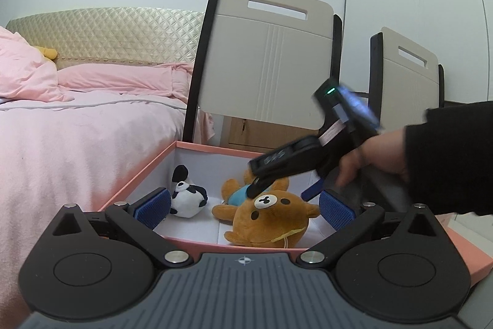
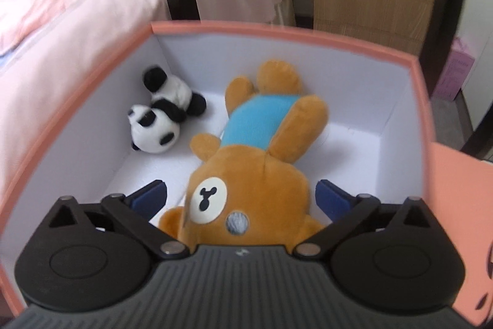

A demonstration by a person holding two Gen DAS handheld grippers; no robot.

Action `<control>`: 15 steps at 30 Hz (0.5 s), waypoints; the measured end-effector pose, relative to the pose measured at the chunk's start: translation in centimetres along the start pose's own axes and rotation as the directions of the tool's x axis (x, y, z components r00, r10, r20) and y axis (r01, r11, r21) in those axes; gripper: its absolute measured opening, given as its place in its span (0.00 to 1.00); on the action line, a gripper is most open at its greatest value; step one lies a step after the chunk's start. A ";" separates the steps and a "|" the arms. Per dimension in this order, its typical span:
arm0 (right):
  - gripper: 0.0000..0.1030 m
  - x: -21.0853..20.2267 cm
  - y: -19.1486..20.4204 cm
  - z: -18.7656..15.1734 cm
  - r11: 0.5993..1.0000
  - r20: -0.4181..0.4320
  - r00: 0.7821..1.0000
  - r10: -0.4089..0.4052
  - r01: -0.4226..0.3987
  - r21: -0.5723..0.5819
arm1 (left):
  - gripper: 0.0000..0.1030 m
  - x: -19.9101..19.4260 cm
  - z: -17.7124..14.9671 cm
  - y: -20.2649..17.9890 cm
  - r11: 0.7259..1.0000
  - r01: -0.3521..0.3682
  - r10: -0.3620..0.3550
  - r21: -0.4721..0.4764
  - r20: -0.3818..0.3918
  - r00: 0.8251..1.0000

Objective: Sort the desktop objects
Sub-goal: 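Carry the bear plush with the right gripper into the box and release, then withdraw the right gripper toward the white tissue pack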

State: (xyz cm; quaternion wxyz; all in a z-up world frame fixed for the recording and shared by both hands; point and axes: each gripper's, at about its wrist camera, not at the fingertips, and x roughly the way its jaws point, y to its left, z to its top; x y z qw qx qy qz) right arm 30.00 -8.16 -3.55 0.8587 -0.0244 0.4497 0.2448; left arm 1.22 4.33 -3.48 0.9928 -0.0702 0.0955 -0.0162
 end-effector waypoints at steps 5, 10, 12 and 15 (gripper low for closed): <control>1.00 -5.7 -0.2 -1.3 1.000 0.123 0.992 0.018 -0.018 0.001 | 1.00 -0.1 -0.1 -0.3 1.000 -0.003 0.003 0.010 0.006 1.000; 1.00 -12.1 -0.4 -5.0 1.000 0.309 0.951 -0.020 0.024 -0.009 | 1.00 -0.1 -0.1 -0.7 1.000 -0.014 0.014 0.028 0.009 1.000; 1.00 -14.3 -0.7 -7.1 0.999 0.379 0.925 -0.039 0.041 0.004 | 1.00 -0.1 -0.2 -0.8 0.999 -0.018 0.018 0.033 0.008 1.000; 1.00 -16.7 -0.8 -10.4 0.997 0.453 0.888 -0.071 0.068 0.024 | 1.00 -0.2 -0.2 -1.0 0.999 -0.017 0.017 0.037 0.009 1.000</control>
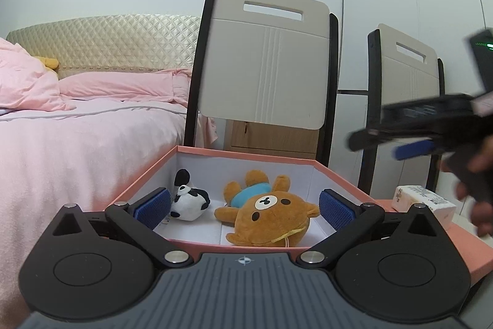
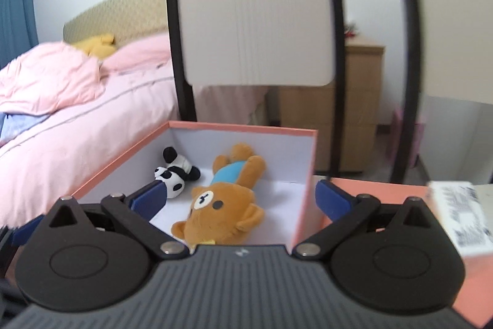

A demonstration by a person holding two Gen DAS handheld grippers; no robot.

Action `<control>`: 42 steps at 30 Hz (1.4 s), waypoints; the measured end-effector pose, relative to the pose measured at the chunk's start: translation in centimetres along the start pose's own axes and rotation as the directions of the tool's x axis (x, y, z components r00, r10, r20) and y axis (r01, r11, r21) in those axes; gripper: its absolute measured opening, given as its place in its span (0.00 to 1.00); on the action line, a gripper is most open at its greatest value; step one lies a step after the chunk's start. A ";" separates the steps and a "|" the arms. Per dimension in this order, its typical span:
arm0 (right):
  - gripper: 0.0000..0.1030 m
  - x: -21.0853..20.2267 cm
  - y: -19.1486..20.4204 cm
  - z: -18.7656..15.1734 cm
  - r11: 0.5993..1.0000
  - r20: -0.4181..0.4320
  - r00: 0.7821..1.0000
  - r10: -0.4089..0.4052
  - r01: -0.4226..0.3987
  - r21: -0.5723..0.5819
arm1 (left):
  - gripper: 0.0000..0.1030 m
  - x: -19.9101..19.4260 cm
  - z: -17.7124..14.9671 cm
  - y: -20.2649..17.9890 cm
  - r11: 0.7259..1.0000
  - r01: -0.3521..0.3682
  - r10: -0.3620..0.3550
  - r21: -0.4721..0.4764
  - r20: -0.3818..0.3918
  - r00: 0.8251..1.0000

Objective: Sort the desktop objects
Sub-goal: 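Withdraw the right gripper toward the white tissue pack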

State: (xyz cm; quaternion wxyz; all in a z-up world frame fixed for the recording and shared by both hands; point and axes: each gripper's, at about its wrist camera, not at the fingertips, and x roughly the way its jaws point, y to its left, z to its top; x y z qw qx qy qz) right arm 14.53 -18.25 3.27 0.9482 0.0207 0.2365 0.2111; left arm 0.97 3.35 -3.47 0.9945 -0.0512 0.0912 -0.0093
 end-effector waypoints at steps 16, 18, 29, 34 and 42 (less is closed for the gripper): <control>1.00 -7.7 -1.4 -8.5 0.992 0.267 0.957 -0.113 0.092 0.090 | 1.00 0.0 -0.4 -0.6 0.999 -0.017 0.017 0.037 0.000 1.000; 1.00 -8.1 -1.5 -8.9 0.990 0.306 0.943 -0.132 0.107 0.097 | 1.00 -0.1 -0.4 -0.7 0.999 -0.018 0.018 0.044 0.000 1.000; 1.00 -8.9 -2.5 -9.3 0.986 0.315 0.939 -0.135 0.095 0.138 | 1.00 -0.1 -0.5 -0.8 0.998 -0.017 0.017 0.053 0.003 1.000; 1.00 -8.8 -2.0 -9.4 0.990 0.281 0.951 -0.130 0.108 0.092 | 1.00 -0.2 -0.5 -0.7 0.999 -0.017 0.017 0.052 0.004 1.000; 1.00 -9.5 -2.3 -9.7 0.981 0.307 0.933 -0.187 0.160 0.111 | 1.00 -0.2 -0.4 -0.6 0.999 -0.017 0.017 0.050 0.004 1.000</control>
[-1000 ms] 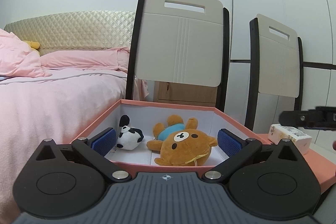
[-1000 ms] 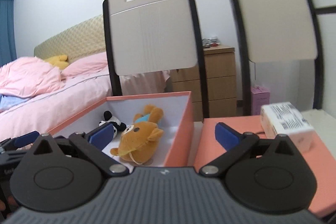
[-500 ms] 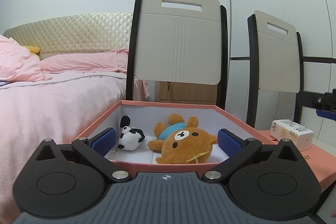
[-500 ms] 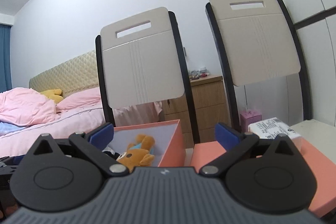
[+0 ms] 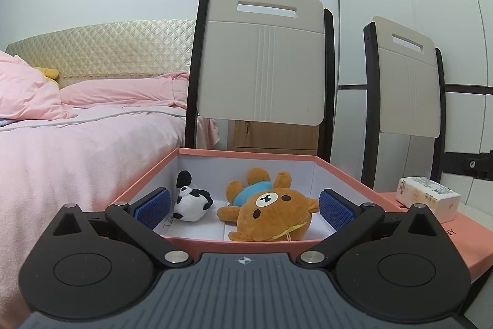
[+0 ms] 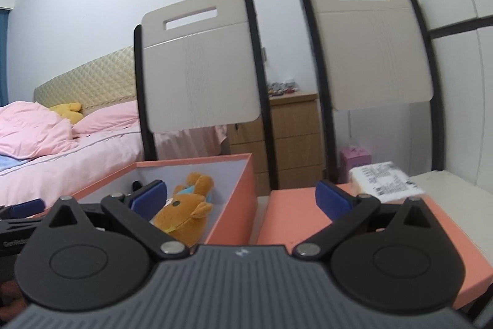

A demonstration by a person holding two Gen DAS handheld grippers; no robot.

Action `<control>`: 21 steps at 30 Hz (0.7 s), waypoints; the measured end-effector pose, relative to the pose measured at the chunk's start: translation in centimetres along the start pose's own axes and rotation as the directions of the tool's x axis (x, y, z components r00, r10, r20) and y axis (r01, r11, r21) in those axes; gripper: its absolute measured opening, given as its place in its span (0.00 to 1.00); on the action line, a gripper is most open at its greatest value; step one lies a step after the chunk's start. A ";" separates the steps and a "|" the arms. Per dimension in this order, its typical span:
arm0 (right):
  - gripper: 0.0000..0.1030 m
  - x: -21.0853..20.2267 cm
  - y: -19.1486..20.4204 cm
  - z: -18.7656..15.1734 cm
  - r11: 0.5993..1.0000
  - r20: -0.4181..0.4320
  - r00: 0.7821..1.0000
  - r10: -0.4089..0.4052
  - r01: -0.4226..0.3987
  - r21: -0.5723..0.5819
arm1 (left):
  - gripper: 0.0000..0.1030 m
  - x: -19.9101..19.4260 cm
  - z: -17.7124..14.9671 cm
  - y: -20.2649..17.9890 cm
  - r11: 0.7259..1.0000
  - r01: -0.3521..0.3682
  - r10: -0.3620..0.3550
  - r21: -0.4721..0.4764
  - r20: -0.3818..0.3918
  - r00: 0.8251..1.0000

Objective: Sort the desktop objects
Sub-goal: 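Withdraw the right gripper toward the white tissue pack, then close the right gripper on the white tissue pack and lift it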

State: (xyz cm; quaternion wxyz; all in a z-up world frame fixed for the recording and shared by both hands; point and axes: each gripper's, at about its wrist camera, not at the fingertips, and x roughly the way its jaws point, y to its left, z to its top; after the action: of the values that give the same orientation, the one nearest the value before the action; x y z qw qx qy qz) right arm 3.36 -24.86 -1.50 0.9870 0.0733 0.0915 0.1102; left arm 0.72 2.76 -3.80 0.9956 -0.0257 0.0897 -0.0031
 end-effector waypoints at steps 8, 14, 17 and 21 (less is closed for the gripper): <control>1.00 3.5 -5.2 2.8 0.990 -0.055 0.990 -0.128 0.130 0.044 | 1.00 0.0 0.0 -0.2 1.000 -0.007 0.007 0.007 0.001 1.000; 1.00 10.5 -11.5 3.3 0.964 -0.179 0.947 -0.267 0.261 -0.057 | 1.00 0.0 0.0 -0.2 1.000 -0.010 0.010 0.012 -0.001 1.000; 1.00 13.0 -13.6 2.1 0.958 -0.241 0.927 -0.288 0.280 -0.069 | 1.00 0.1 0.0 -0.2 1.000 -0.009 0.009 0.010 -0.003 1.000; 1.00 16.0 -16.0 0.6 0.956 -0.314 0.903 -0.293 0.285 -0.071 | 1.00 0.1 0.0 -0.1 1.000 -0.006 0.006 0.007 -0.004 1.000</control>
State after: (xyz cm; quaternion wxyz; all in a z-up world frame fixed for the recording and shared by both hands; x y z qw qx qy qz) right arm 22.07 -36.65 -6.14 0.9650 0.0286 0.2595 -0.0257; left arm 0.84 2.62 -3.84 0.9955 -0.0218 0.0918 -0.0005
